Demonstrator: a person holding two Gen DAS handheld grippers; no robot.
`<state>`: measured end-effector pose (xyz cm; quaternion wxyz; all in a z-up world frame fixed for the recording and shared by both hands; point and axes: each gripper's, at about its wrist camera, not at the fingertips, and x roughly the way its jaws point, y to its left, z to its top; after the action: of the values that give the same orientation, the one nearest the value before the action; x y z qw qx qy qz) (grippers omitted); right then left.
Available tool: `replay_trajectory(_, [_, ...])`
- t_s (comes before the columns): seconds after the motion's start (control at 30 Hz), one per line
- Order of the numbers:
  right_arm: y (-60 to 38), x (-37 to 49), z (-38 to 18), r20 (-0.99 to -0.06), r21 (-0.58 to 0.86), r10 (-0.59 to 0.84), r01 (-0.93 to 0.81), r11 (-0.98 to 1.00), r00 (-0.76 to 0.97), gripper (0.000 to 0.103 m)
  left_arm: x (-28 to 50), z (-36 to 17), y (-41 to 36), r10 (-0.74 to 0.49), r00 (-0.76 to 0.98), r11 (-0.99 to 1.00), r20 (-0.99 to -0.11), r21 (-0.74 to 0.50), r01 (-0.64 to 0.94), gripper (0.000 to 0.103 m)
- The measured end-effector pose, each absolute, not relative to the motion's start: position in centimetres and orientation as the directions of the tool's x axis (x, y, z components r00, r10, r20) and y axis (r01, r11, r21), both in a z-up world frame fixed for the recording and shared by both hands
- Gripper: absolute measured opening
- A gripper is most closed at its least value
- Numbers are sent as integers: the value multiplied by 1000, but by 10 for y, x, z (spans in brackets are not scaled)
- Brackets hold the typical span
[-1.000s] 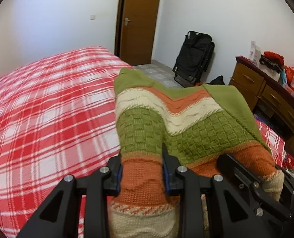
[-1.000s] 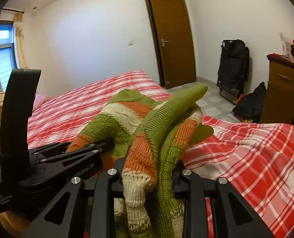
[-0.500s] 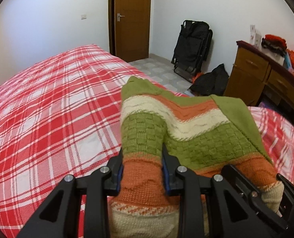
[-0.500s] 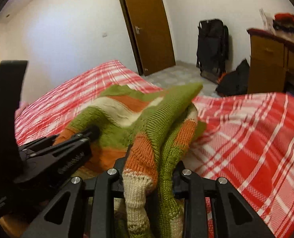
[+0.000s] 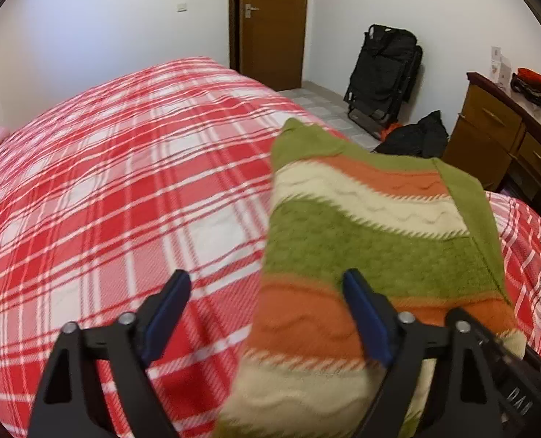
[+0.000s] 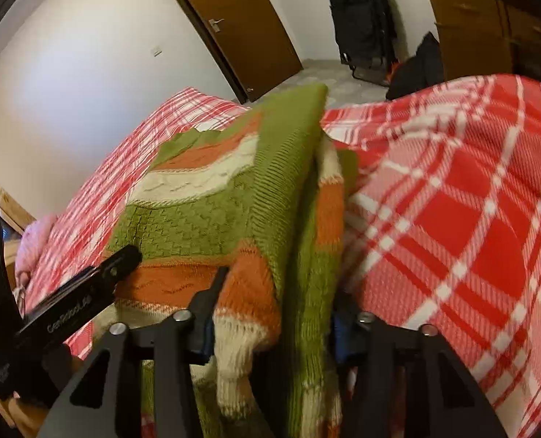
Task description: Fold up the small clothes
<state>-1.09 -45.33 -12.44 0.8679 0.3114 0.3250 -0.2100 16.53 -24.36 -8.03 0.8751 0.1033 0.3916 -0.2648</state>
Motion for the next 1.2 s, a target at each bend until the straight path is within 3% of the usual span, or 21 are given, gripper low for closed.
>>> replay_trajectory(0.53, [-395, -77, -104, -730, 178, -278, 566, 805, 624, 53, 118, -71, -203, -305, 589, 848, -749, 69, 526, 93])
replay_trajectory(0.67, [-386, -93, -105, -737, 187, -269, 569, 801, 620, 59, 100, -68, -190, -306, 598, 845, -741, 78, 529, 93])
replay_trajectory(1.2, [-352, -125, -84, -718, 215, -282, 589, 779, 636, 63, 34, -62, -158, -248, 647, 818, -721, 203, 539, 93])
